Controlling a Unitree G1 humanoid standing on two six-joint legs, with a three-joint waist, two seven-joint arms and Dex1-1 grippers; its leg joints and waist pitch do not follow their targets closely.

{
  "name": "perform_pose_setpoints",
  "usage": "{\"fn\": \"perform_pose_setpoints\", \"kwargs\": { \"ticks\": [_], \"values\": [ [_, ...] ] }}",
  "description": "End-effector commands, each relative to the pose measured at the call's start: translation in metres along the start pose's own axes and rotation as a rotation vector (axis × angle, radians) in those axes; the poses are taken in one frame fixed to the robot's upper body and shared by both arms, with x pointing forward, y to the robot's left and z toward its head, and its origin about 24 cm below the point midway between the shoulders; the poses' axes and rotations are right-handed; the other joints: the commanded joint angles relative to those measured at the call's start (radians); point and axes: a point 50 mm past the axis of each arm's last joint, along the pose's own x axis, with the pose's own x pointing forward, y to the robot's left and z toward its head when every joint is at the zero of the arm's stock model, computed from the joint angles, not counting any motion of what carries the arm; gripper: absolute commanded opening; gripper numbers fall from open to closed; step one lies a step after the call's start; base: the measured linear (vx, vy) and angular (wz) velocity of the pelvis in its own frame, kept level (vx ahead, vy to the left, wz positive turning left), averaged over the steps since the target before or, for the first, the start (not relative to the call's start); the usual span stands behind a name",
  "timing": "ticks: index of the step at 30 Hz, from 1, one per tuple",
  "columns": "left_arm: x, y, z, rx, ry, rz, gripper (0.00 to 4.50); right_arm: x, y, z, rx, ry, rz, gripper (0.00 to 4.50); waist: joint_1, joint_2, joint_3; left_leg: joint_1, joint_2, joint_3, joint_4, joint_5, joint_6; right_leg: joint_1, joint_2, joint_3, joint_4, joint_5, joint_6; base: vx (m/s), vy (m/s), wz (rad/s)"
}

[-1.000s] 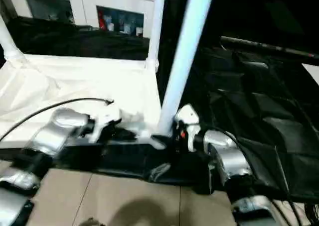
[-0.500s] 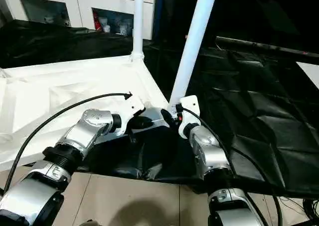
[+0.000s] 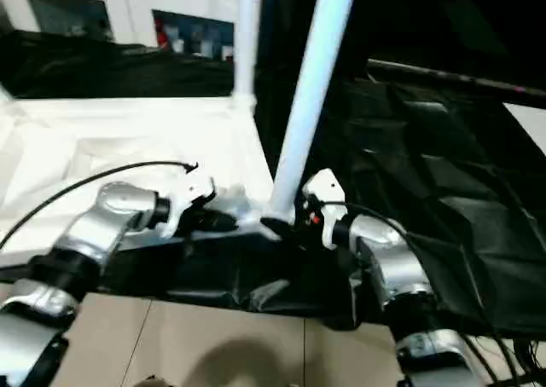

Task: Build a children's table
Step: Rotate leg to tighten

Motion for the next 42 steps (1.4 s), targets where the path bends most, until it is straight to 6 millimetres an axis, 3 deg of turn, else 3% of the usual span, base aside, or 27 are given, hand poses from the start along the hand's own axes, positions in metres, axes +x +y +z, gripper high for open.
{"fn": "perform_pose_setpoints", "kwargs": {
  "ticks": [1,6,15,19,24,28,31,33,38,40,42],
  "values": [
    [0.005,-0.010,-0.009,-0.005,0.048,-0.085,0.00,-0.006,-0.002,-0.001,-0.013,0.019,0.011,3.87,0.001,0.004,-0.061,0.005,0.008,0.010,-0.058,-0.167,0.054,0.048,-0.052,0.035,-0.070,-0.111,-0.227,0.000,0.000,0.00],
    [0.005,-0.010,-0.008,0.000,0.045,-0.090,0.00,0.000,0.003,-0.003,-0.012,0.029,0.030,3.87,0.001,0.001,-0.061,0.003,0.007,0.009,-0.059,-0.170,0.040,0.051,-0.053,0.035,-0.070,-0.122,-0.220,0.000,0.000,0.00],
    [0.005,-0.013,-0.009,-0.001,0.046,-0.102,0.00,0.003,0.007,-0.006,-0.009,0.035,0.057,3.12,-0.001,0.002,-0.064,0.003,0.007,0.009,-0.057,-0.140,0.046,0.053,-0.051,0.035,-0.063,-0.066,-0.230,0.000,0.000,0.00],
    [0.004,-0.013,-0.010,-0.004,0.046,-0.094,0.00,0.003,0.007,-0.005,0.006,0.023,0.062,2.79,-0.001,-0.004,-0.063,0.003,0.006,0.010,-0.055,-0.139,0.052,0.054,-0.051,0.035,-0.064,-0.069,-0.230,0.000,0.000,0.00],
    [0.005,-0.013,-0.010,-0.024,0.039,-0.086,0.00,0.004,0.008,-0.006,0.038,-0.002,0.050,2.74,-0.001,-0.004,-0.064,0.003,0.007,0.010,-0.055,-0.135,0.052,0.053,-0.052,0.035,-0.064,-0.077,-0.227,0.000,0.000,0.00],
    [0.016,-0.009,-0.009,-0.052,0.044,0.006,0.00,0.013,0.003,-0.011,0.094,0.008,-0.105,2.73,-0.003,-0.003,-0.061,0.005,0.006,0.010,-0.058,-0.152,0.039,0.049,-0.051,0.034,-0.068,-0.110,-0.222,0.000,0.000,0.00],
    [0.039,-0.001,0.001,-0.079,0.021,0.171,0.00,0.028,-0.001,-0.015,0.180,-0.005,-0.346,2.72,-0.007,-0.001,-0.053,0.012,0.005,0.007,-0.065,-0.254,-0.008,0.039,-0.055,0.035,-0.090,-0.302,-0.174,0.000,0.000,0.00],
    [0.052,0.001,0.010,-0.107,-0.005,0.231,0.00,0.038,-0.001,-0.016,0.224,-0.004,-0.474,2.72,-0.009,-0.003,-0.056,0.013,0.005,0.002,-0.067,-0.277,-0.028,0.040,-0.057,0.035,-0.095,-0.360,-0.148,0.000,0.000,0.00],
    [0.073,0.000,0.025,-0.102,-0.031,0.291,0.00,0.059,0.010,-0.011,0.243,-0.014,-0.528,2.72,-0.005,-0.001,-0.059,0.011,0.001,0.003,-0.065,-0.276,-0.016,0.036,-0.054,0.036,-0.098,-0.344,-0.124,0.000,0.000,0.00],
    [0.075,-0.001,0.028,-0.070,-0.038,0.285,0.00,0.066,0.016,-0.004,0.171,-0.035,-0.482,2.72,-0.004,0.005,-0.059,0.007,0.002,0.001,-0.067,-0.273,-0.013,0.038,-0.052,0.036,-0.098,-0.320,-0.123,0.000,0.000,0.00],
    [0.074,-0.001,0.027,-0.052,-0.034,0.259,0.00,0.067,0.018,0.001,0.156,-0.075,-0.439,2.72,-0.005,0.003,-0.060,0.006,0.002,0.001,-0.067,-0.268,-0.007,0.040,-0.052,0.035,-0.096,-0.302,-0.125,0.000,0.000,0.00]
  ]
}}
